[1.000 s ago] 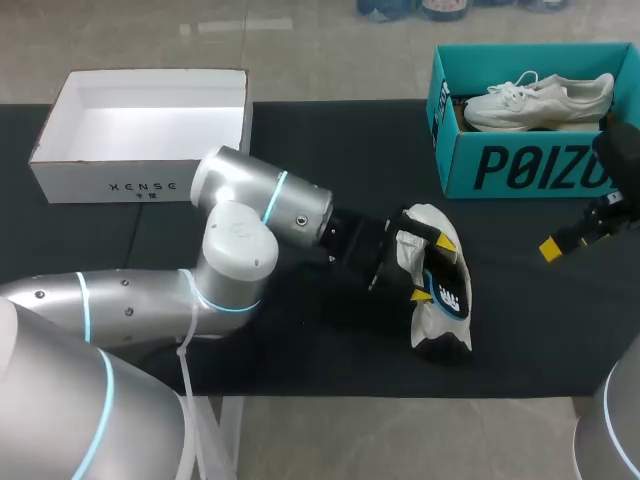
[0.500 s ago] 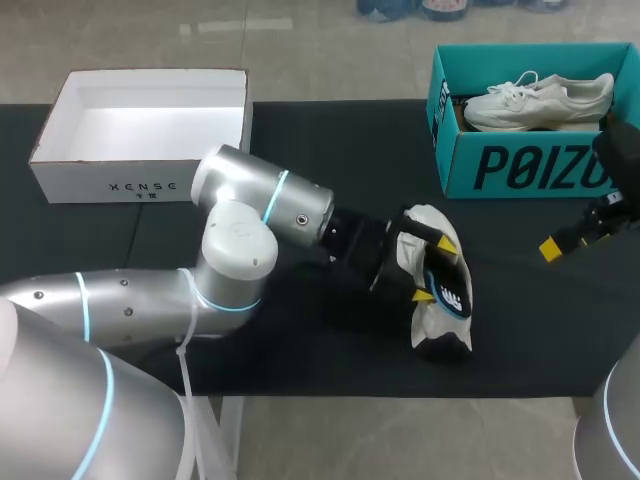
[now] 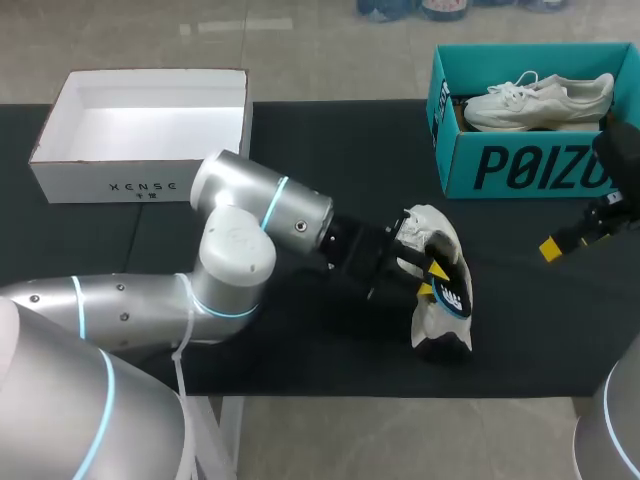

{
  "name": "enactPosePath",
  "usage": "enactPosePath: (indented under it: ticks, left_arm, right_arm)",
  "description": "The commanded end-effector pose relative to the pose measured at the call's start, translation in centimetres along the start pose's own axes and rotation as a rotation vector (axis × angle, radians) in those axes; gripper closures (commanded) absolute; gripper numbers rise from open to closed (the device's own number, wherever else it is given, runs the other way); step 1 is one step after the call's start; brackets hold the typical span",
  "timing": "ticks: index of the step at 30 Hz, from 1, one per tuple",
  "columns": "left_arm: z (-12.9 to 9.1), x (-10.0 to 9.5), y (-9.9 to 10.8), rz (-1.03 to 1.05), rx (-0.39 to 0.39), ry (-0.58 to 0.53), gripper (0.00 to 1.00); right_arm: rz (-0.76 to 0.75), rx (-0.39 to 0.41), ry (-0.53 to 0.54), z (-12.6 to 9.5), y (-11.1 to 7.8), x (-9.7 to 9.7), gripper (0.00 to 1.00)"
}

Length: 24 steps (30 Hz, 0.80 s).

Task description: Take the shoe out of the shoebox, open the shoe tongue, remove and reinsert the insole, then place the shoe into the shoebox

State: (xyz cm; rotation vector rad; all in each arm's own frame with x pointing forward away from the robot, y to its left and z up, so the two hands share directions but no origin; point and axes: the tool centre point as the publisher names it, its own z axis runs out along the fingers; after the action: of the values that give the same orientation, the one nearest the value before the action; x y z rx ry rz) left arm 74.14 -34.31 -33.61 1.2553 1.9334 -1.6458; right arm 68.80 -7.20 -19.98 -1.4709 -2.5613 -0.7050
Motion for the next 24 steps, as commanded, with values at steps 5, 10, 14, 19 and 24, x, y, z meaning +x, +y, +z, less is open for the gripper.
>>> enactPosePath:
  ticks: [5,10,14,19,24]
  left_arm:
    - [-0.3,-0.1,0.8,0.024,-0.028,0.013,1.00]
    - [-0.6,-0.7,1.9,0.041,-0.053,0.019,1.00]
    - [-0.7,-1.4,3.1,0.061,-0.071,0.039,1.00]
    - [-0.2,-1.3,4.7,0.062,-0.075,0.075,1.00]
    - [0.4,-0.4,4.7,0.033,-0.054,0.083,1.00]
  right_arm:
    - [0.000,-0.002,-0.002,0.1,-0.2,0.0,0.00]
    - [0.000,-0.002,-0.002,0.1,-0.2,0.0,0.00]
    - [0.000,-0.002,-0.002,0.1,-0.2,0.0,0.00]
    - [0.000,-0.002,-0.002,0.1,-0.2,0.0,0.00]
    - [0.000,-0.002,-0.002,0.1,-0.2,0.0,0.00]
